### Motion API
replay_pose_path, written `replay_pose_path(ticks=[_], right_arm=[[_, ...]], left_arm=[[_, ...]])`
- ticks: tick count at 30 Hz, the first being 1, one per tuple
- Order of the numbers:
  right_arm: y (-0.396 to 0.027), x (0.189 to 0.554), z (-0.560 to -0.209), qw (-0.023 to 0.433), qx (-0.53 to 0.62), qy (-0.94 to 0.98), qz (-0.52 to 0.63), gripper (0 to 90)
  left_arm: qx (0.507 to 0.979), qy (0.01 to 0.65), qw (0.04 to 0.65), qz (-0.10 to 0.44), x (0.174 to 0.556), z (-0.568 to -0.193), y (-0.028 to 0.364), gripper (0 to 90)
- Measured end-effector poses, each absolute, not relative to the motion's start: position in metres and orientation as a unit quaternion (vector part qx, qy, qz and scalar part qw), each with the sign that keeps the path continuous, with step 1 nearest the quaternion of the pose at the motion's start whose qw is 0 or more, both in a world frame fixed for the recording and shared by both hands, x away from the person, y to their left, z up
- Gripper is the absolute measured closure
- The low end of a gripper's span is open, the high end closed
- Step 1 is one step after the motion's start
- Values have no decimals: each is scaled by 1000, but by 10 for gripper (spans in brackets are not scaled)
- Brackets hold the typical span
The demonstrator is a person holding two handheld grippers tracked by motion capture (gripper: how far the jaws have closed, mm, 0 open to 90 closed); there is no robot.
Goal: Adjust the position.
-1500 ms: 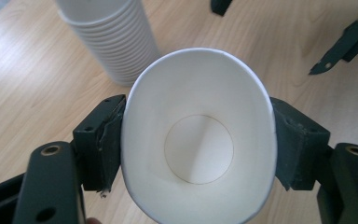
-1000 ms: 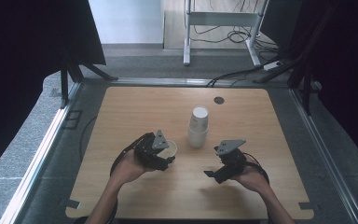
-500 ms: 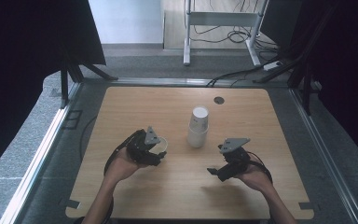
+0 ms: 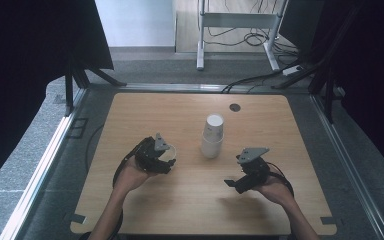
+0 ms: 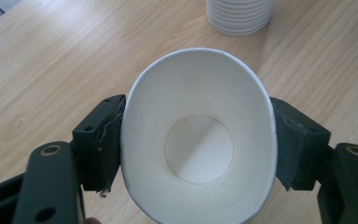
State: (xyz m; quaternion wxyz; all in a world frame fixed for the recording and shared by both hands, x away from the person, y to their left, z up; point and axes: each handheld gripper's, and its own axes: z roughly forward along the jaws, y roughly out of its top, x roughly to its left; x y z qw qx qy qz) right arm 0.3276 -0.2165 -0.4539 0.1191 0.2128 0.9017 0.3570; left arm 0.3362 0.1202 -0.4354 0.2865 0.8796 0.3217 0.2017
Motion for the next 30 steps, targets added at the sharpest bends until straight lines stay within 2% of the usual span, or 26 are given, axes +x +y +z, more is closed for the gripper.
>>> replay_pose_path(ticks=[12,16,17,19,30], right_arm=[[-218,329,-458,116,216,905,347,34],[-218,330,-459,114,215,906,346,33],[-217,330,-460,114,216,906,345,33],[-217,330,-460,114,215,907,345,33],[-219,329,-458,116,215,906,347,33]], left_arm=[[883,333,268,197,346,-452,112,256],[877,346,276,188,349,-454,113,213],[874,351,281,186,350,-454,114,166],[871,354,287,181,350,-452,115,141],[855,348,334,189,330,-428,125,130]])
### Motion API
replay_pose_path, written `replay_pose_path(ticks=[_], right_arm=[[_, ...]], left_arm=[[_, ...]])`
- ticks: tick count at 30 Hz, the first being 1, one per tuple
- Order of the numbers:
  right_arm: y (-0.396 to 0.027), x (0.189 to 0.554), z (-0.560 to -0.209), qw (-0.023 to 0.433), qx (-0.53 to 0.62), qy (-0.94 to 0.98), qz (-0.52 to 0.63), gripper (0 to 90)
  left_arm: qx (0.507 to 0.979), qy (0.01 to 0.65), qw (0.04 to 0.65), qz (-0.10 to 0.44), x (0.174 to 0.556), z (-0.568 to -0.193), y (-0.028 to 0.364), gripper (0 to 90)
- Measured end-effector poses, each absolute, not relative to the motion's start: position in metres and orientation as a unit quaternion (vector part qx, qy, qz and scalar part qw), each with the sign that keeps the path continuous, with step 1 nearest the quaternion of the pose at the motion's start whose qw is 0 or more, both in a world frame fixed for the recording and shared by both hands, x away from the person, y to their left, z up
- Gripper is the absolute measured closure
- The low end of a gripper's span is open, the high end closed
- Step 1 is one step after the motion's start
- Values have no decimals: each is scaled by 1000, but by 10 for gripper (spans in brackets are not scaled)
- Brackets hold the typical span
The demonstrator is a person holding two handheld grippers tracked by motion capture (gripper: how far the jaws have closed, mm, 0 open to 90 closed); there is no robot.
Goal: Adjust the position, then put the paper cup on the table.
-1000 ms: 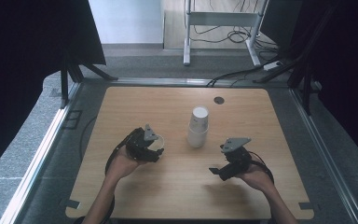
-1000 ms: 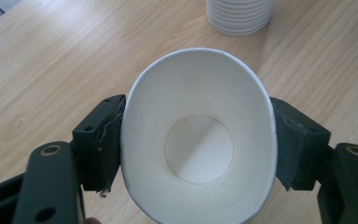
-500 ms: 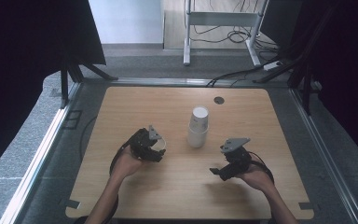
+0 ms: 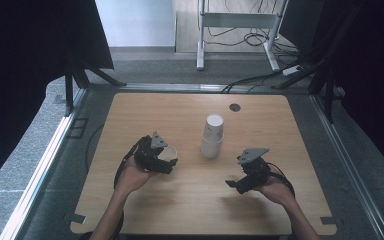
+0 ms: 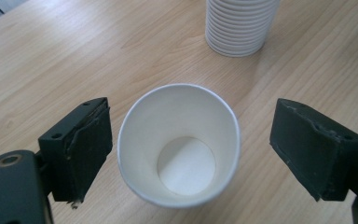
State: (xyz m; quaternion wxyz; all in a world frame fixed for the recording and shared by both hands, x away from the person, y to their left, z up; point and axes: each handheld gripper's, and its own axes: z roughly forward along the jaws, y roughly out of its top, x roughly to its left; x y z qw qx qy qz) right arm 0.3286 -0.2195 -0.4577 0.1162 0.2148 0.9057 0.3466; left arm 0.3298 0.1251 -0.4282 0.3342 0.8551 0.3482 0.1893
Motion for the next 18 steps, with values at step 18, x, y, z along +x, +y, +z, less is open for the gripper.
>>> replay_pose_path(ticks=[18], right_arm=[[-232,323,-445,129,229,893,364,31]], left_arm=[[838,362,360,192,282,-434,150,127]])
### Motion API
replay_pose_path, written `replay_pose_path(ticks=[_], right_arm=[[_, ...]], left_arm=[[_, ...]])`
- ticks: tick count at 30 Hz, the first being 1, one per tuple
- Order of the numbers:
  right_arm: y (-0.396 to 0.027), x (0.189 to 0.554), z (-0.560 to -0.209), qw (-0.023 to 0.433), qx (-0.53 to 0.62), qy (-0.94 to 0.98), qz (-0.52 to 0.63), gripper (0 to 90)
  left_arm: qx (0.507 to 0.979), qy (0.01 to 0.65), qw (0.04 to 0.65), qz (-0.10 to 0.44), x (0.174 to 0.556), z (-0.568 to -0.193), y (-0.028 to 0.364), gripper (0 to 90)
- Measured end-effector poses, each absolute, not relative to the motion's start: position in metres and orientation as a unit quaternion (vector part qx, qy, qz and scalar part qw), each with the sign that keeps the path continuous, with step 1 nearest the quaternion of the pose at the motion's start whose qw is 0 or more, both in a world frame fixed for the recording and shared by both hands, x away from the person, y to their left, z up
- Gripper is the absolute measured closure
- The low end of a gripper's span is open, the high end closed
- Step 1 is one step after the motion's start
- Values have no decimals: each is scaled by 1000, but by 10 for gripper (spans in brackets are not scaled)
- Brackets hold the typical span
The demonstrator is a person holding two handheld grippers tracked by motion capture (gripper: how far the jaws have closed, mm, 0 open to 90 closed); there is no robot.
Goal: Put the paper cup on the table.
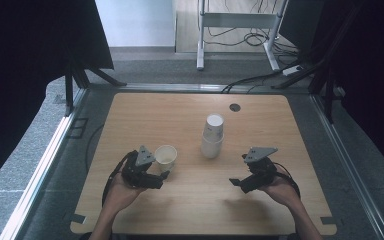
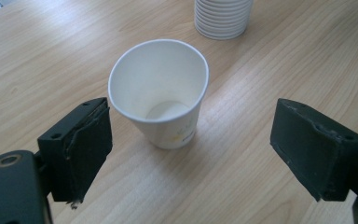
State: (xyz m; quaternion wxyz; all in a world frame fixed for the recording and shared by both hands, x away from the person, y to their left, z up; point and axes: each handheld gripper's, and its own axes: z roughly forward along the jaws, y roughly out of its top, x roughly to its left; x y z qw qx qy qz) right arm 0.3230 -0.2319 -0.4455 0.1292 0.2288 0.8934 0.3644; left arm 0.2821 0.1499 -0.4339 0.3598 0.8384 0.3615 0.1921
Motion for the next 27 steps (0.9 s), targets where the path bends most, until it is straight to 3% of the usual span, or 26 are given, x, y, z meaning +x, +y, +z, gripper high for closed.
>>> replay_pose_path(ticks=[27], right_arm=[[-268,305,-466,147,286,875,362,20]], left_arm=[[840,375,339,197,246,-488,163,127]])
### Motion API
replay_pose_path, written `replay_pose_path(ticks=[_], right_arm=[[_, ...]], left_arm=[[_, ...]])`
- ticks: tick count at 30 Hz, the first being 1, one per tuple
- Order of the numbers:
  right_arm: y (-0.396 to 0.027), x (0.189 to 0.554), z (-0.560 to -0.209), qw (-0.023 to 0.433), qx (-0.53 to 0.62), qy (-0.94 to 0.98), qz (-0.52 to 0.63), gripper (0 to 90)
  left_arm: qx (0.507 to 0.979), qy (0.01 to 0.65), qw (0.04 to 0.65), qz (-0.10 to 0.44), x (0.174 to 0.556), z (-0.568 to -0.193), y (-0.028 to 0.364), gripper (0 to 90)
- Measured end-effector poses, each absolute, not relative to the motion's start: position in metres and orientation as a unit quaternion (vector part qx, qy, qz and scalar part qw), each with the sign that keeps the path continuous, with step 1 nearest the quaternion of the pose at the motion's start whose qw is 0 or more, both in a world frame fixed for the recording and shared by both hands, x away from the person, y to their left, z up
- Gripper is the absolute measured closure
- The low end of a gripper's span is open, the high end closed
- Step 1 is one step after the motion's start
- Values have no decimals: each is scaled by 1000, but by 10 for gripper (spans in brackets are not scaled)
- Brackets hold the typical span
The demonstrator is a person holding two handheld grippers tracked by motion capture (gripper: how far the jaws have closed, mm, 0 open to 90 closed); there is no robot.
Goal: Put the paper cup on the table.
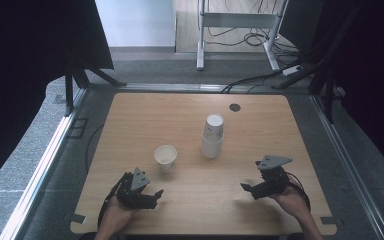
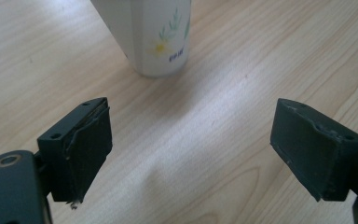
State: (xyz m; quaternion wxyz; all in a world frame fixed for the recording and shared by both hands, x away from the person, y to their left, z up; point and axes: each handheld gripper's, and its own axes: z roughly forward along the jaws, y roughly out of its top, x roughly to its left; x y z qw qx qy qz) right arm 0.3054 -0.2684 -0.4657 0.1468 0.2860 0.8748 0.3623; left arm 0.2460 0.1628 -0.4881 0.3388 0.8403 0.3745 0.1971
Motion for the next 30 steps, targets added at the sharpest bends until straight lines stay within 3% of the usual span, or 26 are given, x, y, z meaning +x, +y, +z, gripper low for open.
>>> replay_pose_path(ticks=[16,22,30], right_arm=[[-265,300,-503,141,290,892,317,19],[-265,302,-513,129,295,892,319,0],[-270,303,-520,122,306,875,354,0]], left_arm=[[861,371,301,173,250,-512,156,126],[852,390,325,127,255,-516,162,127],[850,375,346,133,254,-520,166,127]])
